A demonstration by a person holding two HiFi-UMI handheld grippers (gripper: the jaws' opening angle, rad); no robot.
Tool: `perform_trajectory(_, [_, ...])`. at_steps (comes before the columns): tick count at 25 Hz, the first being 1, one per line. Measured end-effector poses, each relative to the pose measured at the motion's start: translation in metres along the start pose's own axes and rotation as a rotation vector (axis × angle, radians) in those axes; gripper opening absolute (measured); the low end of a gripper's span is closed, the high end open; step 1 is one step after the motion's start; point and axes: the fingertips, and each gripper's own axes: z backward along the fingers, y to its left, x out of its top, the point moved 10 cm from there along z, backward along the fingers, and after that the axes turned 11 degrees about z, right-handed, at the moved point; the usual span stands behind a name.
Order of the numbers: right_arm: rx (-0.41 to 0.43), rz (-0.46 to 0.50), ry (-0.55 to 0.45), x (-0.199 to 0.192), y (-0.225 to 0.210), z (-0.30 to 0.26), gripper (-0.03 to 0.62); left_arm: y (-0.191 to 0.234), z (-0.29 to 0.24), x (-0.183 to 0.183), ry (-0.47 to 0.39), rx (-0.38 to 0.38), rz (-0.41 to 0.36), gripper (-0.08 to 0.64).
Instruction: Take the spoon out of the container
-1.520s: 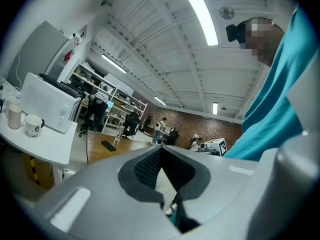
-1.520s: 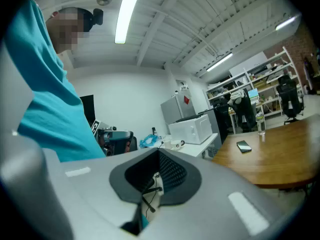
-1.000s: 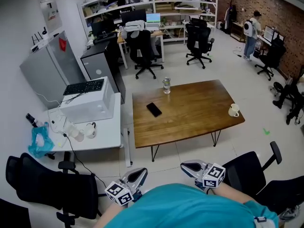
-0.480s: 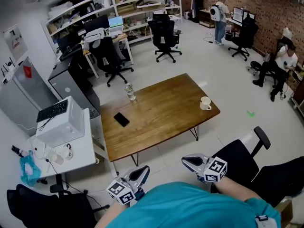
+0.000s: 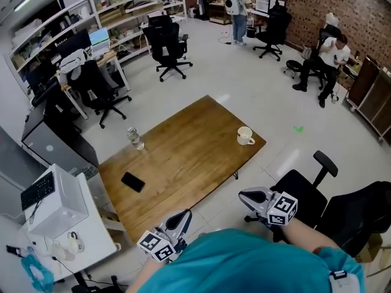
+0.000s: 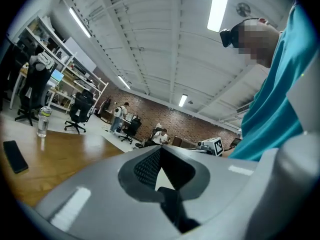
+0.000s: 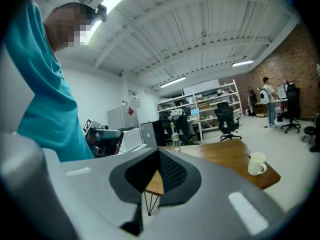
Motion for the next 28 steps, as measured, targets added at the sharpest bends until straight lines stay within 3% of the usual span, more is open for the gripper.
perform_trajectory(6, [-0.193,-0.016,0.027,-0.026,-0.087,-0.066,0.002,0.139,-0.047,0.027,0.068,-0.093,0.046,0.000])
perform_trajectory(12, [-0.271,0.011,0.032,-0.054,-0.169,-0.051,0.002,0.189,-0.138,0.011,0.129,-0.155,0.064,0.000])
perform_trajectory(15, [-0.278,0.030,0.021,-0.063,-0.220,-0.028,0.002,0.204,-0.205,0.003,0.181,-0.133,0.063,0.000])
perform_trajectory(19, [-0.235,0.032,0.003,-0.073,-0.310,0.024,0.002,0.214,-0.323,-0.012,0.260,-0.029,0.093,0.000])
perform_trajectory(23, [-0.209,-0.005,-0.007,-0.102,-0.400,0.054,0.002,0.256,-0.430,-0.043,0.376,0.090,0.224,0.047])
perform_trajectory(28, [-0.238,-0.036,0.002,-0.123,-0.452,0.044,0.002,0.345,-0.505,-0.079,0.527,0.170,0.488,0.110])
